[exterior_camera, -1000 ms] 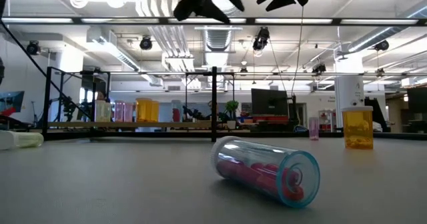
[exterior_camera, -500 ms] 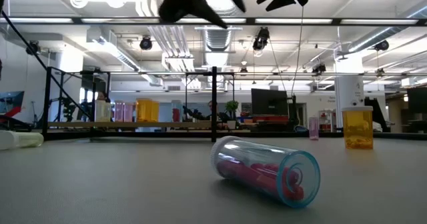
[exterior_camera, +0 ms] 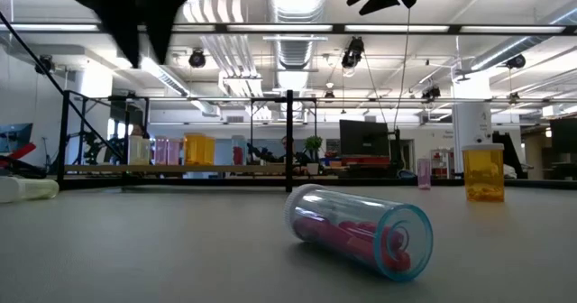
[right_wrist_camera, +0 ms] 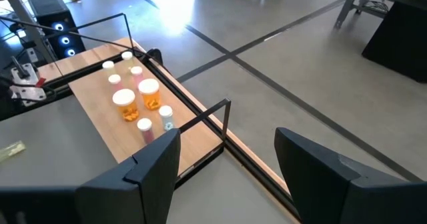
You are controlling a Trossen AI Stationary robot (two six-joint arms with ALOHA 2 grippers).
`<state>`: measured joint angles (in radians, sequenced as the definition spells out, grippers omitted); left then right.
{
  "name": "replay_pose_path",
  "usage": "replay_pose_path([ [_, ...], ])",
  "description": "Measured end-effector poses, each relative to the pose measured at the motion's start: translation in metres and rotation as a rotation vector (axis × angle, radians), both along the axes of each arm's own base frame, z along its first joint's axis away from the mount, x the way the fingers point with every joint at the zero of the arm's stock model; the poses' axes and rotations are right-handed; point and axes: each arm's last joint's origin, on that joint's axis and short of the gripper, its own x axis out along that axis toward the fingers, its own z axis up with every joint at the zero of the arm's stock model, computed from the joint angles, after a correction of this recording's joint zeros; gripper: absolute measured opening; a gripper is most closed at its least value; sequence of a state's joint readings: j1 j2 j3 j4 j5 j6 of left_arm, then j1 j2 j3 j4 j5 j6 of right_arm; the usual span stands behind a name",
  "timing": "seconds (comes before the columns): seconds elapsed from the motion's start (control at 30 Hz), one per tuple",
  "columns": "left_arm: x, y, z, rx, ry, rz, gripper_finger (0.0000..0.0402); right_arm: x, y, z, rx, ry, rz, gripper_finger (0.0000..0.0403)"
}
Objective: Pick and place medicine bottles onto shelf by color
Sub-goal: Put the yellow pill bottle on the shelf aligned with the other yellow pill bottles
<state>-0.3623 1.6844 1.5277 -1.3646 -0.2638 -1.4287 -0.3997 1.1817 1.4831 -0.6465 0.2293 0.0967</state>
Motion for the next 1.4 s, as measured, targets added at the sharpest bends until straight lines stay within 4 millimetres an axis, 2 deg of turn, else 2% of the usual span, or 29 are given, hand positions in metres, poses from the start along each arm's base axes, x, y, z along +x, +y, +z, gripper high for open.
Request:
replay_pose_path([
  [0.17,-0.024,-0.011,-0.006,0.051,0.098,0.064,0.019,0.0,0.0,0.0,0.0,0.0,0.0,0.0233],
  [0.43,-0.065,0.002,-0.022,0.035,0.084,0.191,0.019,0.0,0.0,0.0,0.0,0.0,0.0,0.0233],
  [0.63,-0.099,0.016,-0.05,-0.048,0.051,0.316,0.019,0.0,0.0,0.0,0.0,0.0,0.0,0.0233],
  [0.77,-0.114,0.024,-0.073,-0.096,-0.014,0.387,0.019,0.0,0.0,0.0,0.0,0.0,0.0,0.0233],
  [0.97,-0.126,0.03,-0.104,-0.131,-0.062,0.484,0.019,0.0,0.0,0.0,0.0,0.0,0.0,0.0233],
  [1.4,-0.13,0.04,-0.143,-0.167,-0.112,0.549,0.0189,0.0,0.0,0.0,0.0,0.0,0.0,0.0233],
])
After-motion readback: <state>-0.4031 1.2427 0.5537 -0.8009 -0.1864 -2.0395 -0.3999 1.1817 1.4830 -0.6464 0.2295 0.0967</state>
